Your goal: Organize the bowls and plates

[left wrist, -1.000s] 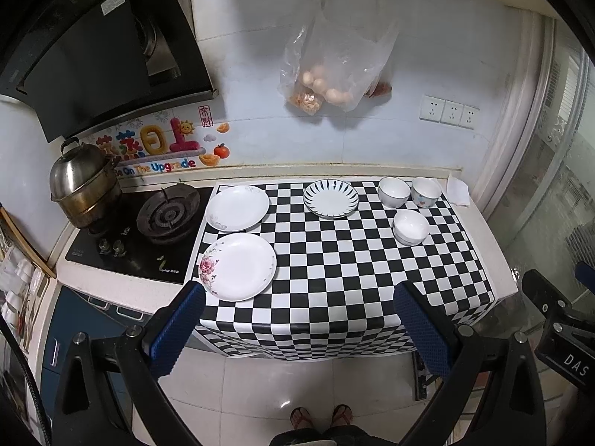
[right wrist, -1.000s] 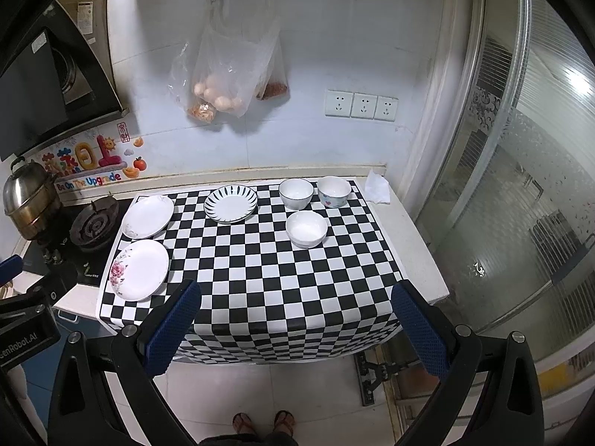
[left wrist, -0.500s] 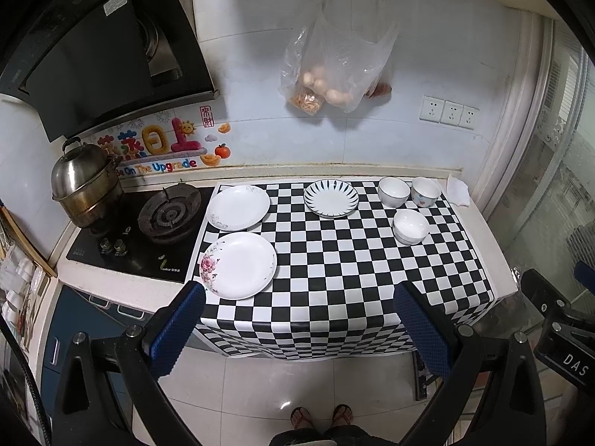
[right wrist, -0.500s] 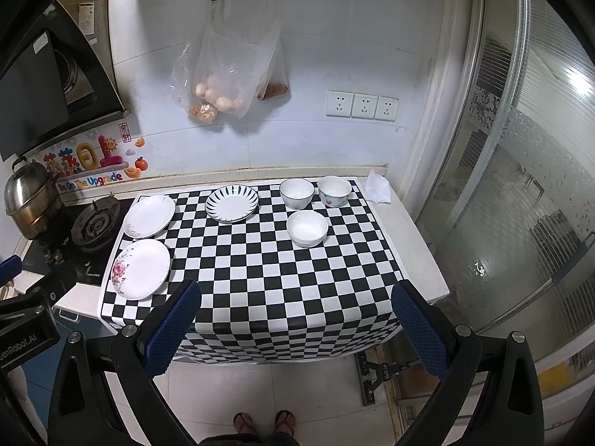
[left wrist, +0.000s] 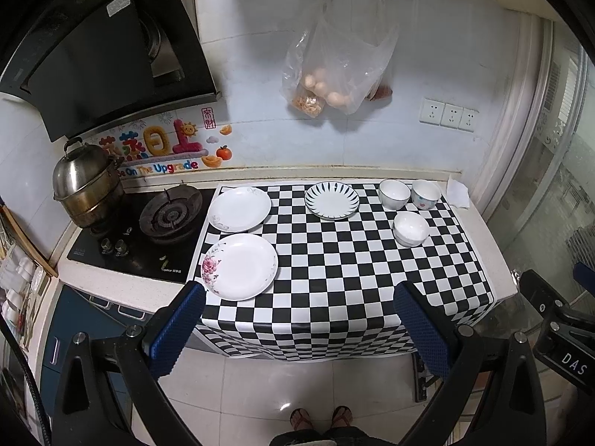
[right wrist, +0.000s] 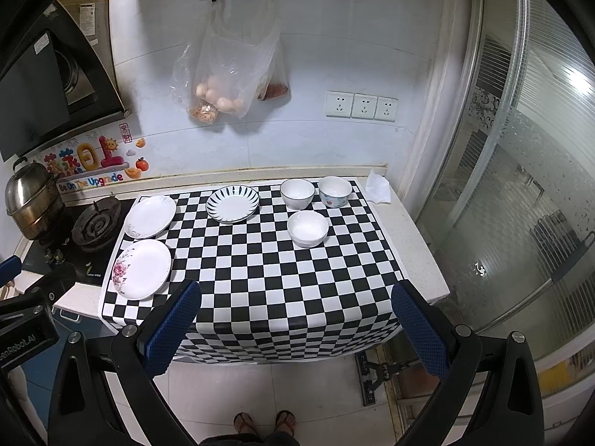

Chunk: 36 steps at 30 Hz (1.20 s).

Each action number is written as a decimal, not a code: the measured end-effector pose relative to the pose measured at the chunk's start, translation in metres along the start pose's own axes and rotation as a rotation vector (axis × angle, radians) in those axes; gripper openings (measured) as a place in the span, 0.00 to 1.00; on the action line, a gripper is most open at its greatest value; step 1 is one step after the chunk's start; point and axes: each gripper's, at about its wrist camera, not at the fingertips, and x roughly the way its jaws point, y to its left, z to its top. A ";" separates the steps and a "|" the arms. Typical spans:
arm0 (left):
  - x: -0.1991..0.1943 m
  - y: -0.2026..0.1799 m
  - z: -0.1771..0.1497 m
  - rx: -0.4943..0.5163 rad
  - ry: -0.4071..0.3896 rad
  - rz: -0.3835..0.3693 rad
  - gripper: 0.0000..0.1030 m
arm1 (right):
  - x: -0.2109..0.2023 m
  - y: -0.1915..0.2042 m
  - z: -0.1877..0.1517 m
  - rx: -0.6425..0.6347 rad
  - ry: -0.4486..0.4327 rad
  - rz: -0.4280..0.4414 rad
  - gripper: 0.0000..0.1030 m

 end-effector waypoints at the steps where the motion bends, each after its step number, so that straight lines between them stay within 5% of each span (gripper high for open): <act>1: -0.001 0.002 -0.001 -0.001 -0.001 0.000 1.00 | 0.000 0.000 0.000 0.001 -0.001 0.002 1.00; 36: 0.021 0.003 0.012 -0.004 0.015 -0.002 1.00 | 0.006 0.009 0.006 0.015 0.003 0.011 1.00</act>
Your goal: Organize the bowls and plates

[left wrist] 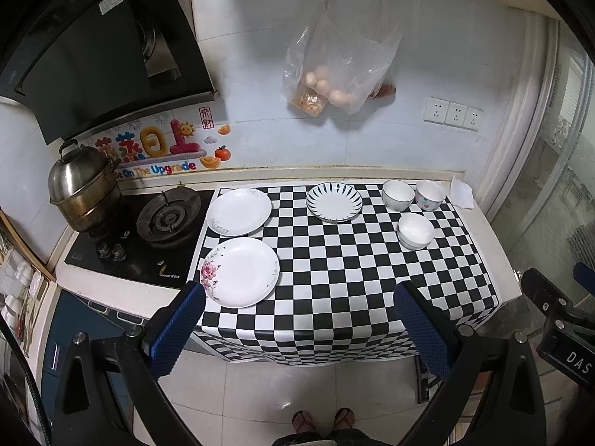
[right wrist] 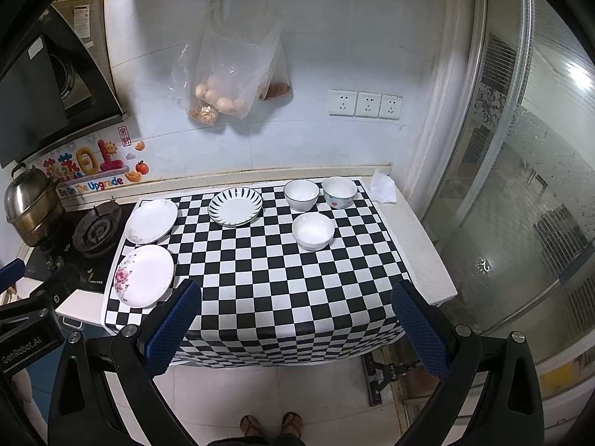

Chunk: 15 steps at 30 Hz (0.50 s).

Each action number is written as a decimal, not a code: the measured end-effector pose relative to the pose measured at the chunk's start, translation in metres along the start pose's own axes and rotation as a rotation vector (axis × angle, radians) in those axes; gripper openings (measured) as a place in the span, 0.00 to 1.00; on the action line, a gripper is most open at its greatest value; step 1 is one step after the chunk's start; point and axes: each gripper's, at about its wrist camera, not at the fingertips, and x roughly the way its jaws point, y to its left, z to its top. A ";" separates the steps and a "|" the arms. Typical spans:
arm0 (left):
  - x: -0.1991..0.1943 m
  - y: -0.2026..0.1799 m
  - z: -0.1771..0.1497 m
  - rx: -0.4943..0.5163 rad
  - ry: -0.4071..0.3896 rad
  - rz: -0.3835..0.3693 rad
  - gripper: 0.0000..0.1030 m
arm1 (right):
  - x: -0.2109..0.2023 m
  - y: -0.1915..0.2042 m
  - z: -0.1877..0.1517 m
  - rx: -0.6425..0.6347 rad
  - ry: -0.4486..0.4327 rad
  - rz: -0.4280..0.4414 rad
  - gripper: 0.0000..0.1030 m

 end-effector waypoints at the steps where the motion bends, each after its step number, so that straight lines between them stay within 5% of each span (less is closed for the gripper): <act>1: 0.004 0.002 0.000 -0.003 0.002 0.001 1.00 | 0.004 0.001 0.002 0.004 0.005 0.006 1.00; 8: 0.044 0.046 0.000 -0.062 0.027 0.040 1.00 | 0.056 0.020 0.006 0.014 0.027 0.164 1.00; 15: 0.117 0.120 -0.005 -0.128 0.116 0.108 1.00 | 0.157 0.074 -0.006 0.025 0.226 0.332 1.00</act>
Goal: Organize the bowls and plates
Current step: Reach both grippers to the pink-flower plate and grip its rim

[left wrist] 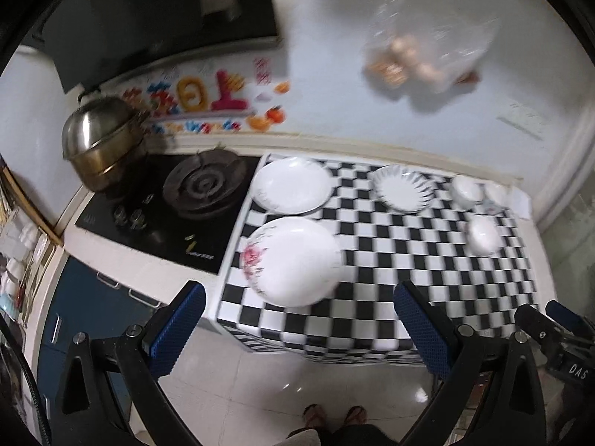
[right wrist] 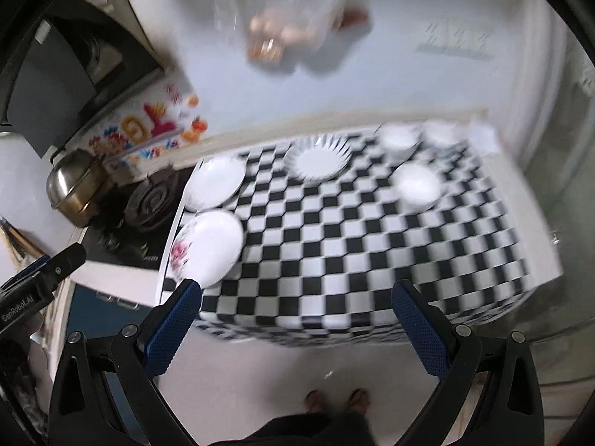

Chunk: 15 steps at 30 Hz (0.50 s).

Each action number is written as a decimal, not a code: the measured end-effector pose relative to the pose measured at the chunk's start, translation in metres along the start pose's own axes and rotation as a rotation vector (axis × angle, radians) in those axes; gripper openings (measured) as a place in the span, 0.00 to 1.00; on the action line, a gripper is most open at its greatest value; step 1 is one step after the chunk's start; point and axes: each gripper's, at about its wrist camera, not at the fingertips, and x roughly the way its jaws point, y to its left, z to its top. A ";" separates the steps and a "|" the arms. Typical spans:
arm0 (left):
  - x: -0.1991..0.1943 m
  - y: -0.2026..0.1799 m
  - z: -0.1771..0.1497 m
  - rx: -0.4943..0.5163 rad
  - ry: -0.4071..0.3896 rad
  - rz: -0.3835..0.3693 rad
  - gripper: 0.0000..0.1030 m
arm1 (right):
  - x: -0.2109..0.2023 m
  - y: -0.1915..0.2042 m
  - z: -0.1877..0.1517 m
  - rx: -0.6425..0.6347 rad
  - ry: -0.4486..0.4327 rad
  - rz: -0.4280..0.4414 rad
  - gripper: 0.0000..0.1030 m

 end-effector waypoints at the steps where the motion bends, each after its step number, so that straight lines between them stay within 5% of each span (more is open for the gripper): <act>1: 0.009 0.006 0.000 -0.003 0.015 0.010 1.00 | 0.016 0.002 0.001 0.001 0.016 0.018 1.00; 11: 0.167 0.078 0.002 -0.128 0.296 0.029 0.99 | 0.220 0.040 0.034 0.001 0.281 0.132 0.98; 15: 0.237 0.092 0.002 -0.193 0.406 0.011 0.90 | 0.299 0.053 0.050 -0.027 0.387 0.157 0.95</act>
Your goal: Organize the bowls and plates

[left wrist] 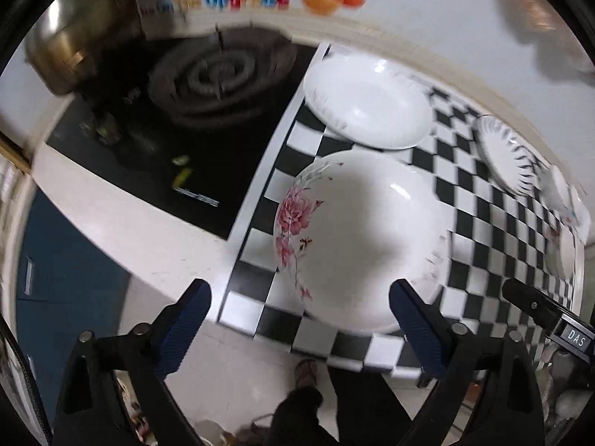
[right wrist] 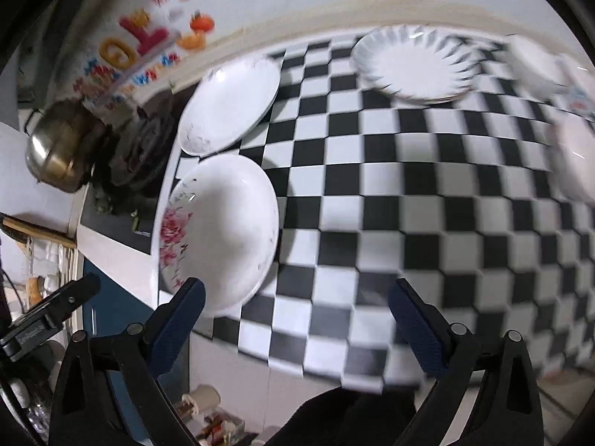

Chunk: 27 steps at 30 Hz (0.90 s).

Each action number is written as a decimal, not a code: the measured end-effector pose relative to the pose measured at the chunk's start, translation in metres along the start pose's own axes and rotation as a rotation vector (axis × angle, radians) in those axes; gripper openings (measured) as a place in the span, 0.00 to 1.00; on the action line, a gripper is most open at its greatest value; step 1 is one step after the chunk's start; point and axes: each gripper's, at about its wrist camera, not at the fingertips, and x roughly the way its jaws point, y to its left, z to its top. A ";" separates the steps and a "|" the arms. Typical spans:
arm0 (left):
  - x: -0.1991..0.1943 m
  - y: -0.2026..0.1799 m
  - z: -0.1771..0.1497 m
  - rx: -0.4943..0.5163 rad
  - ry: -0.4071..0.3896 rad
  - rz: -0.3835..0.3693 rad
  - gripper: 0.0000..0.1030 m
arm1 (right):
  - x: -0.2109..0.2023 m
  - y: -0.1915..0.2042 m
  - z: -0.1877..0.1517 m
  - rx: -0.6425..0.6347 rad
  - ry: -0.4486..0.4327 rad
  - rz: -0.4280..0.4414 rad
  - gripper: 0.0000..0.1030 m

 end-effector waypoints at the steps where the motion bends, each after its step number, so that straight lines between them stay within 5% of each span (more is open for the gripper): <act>1: 0.011 0.000 0.005 -0.012 0.023 -0.006 0.88 | 0.018 0.000 0.012 -0.005 0.031 0.008 0.92; 9: 0.093 0.014 0.043 -0.042 0.157 0.009 0.43 | 0.113 0.010 0.063 -0.050 0.213 0.063 0.63; 16: 0.110 0.021 0.047 -0.039 0.202 -0.062 0.28 | 0.148 0.024 0.076 -0.076 0.319 0.078 0.16; 27: 0.085 0.002 0.028 0.007 0.191 -0.085 0.27 | 0.138 0.017 0.072 -0.086 0.345 0.074 0.14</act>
